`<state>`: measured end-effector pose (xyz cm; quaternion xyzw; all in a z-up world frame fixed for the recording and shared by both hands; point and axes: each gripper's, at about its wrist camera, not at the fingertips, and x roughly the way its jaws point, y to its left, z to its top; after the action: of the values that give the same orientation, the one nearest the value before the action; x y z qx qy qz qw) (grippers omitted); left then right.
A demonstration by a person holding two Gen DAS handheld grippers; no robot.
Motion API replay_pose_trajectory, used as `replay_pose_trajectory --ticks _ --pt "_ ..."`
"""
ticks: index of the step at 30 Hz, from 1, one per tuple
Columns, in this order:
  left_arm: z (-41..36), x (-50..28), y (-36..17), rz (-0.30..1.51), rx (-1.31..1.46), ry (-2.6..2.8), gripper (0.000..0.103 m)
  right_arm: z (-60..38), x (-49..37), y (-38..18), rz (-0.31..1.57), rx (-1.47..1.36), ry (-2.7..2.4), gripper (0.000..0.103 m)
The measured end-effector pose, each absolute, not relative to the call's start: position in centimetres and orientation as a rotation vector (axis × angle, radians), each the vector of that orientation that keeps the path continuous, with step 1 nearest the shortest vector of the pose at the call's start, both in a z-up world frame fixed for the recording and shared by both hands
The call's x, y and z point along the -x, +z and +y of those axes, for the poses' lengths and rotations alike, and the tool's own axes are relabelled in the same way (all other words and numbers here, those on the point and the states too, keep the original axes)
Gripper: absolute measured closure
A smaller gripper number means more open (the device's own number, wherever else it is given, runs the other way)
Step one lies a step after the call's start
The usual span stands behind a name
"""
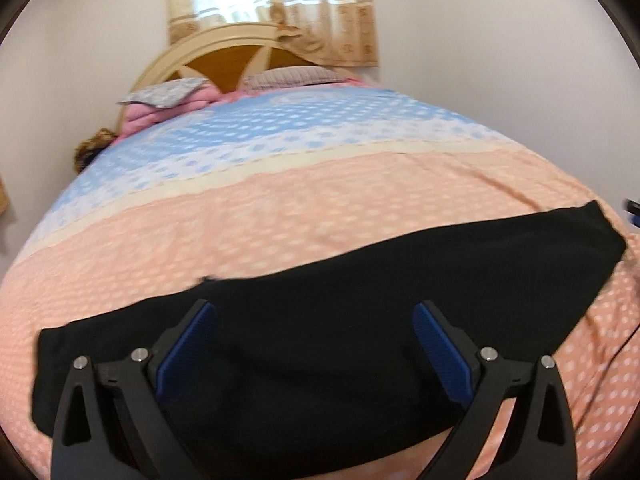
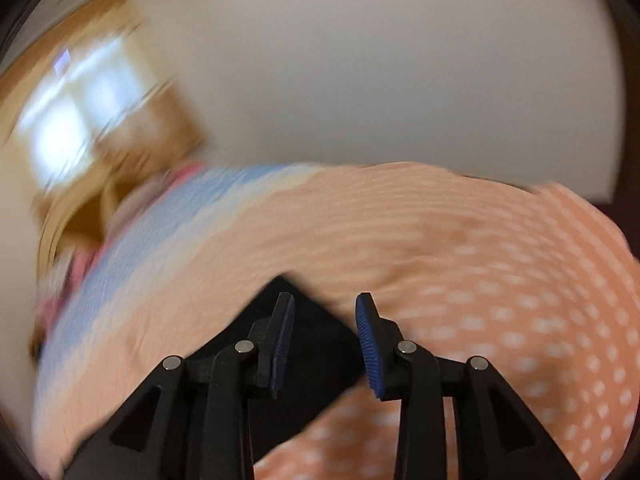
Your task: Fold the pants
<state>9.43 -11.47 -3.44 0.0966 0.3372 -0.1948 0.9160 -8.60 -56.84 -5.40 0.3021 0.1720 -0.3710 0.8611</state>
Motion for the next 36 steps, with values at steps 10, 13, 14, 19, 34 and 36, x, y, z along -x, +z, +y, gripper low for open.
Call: replay_pose_trajectory --ticks 10,13,14,19,34,36 --pt "-15.9 -8.5 -7.1 0.768 -0.273 -0.442 0.0 -56.3 -1.7 -9.7 0.588 -0.655 -0.585 0.069" --pt "-15.3 -9.1 -7.2 0.812 -0.225 -0.448 0.0 -57.0 -2.2 -9.7 0.582 -0.638 -0.615 0.068" --pt "-15.2 -8.9 -7.2 0.814 -0.223 -0.445 0.0 -57.0 -2.3 -9.7 0.577 -0.633 -0.624 0.066" --pt "-15.8 -8.2 -7.0 0.818 -0.238 -0.435 0.0 -55.7 -4.0 -8.2 0.586 -0.555 -0.573 0.036" --pt "-9.5 -7.9 -3.2 0.733 -0.19 -0.438 0.0 -47.8 1.4 -5.1 0.501 -0.552 -0.402 0.036" --pt "-5.2 -8.7 -2.4 0.726 -0.145 -0.346 0.0 -44.2 0.5 -4.3 0.507 -0.485 -0.288 0.036"
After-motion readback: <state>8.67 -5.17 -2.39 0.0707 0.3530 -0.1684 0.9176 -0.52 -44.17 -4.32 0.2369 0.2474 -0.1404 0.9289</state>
